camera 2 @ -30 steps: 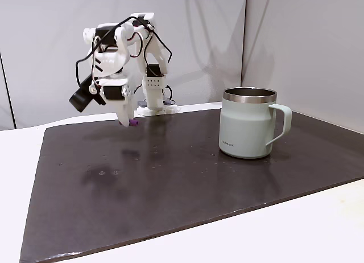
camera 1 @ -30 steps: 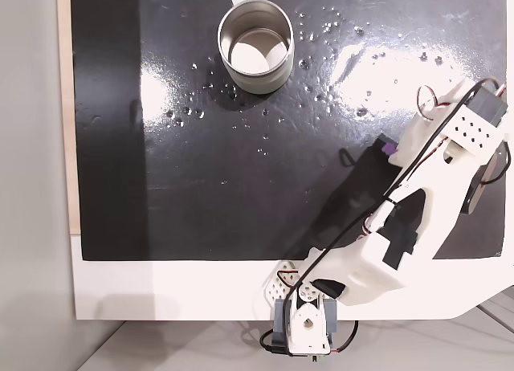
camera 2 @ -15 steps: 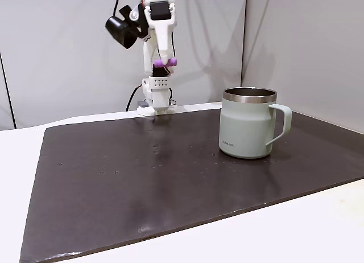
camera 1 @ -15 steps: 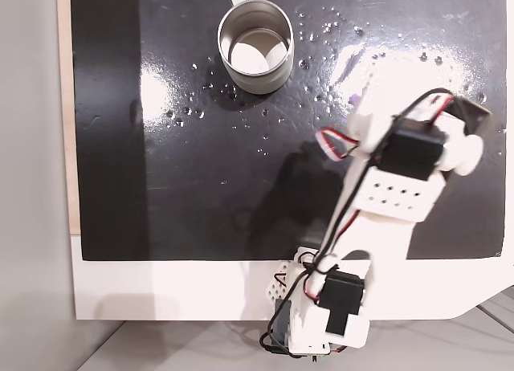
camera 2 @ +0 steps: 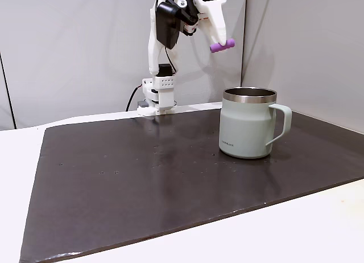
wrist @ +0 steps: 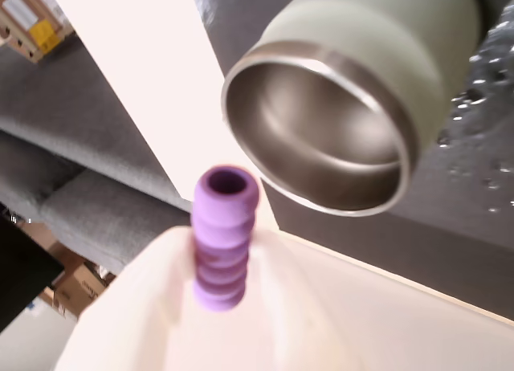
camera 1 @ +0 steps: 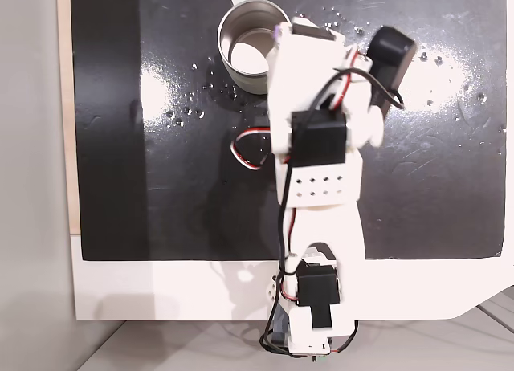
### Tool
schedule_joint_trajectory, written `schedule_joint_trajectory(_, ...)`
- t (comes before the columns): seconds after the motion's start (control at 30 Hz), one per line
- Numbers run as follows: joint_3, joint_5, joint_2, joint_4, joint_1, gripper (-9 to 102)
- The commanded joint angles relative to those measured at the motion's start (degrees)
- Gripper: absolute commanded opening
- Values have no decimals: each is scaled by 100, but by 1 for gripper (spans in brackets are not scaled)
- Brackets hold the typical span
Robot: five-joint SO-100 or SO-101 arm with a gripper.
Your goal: Grasp a pengrip and put it in the cup.
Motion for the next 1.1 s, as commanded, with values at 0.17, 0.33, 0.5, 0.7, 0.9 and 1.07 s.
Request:
schedule_joint_trajectory(0.17,-272,-26,-510,-853,-369,0)
schedule_joint_trajectory(0.33,-79,-97,-536,-853,-598,0)
schedule_joint_trajectory(0.5,53,-123,-545,-809,-606,18)
schedule_joint_trajectory(0.7,114,-141,-536,-800,-545,30)
schedule_joint_trajectory(0.9,88,-202,-466,-800,-519,30)
schedule_joint_trajectory(1.07,97,-237,-387,-791,-527,30)
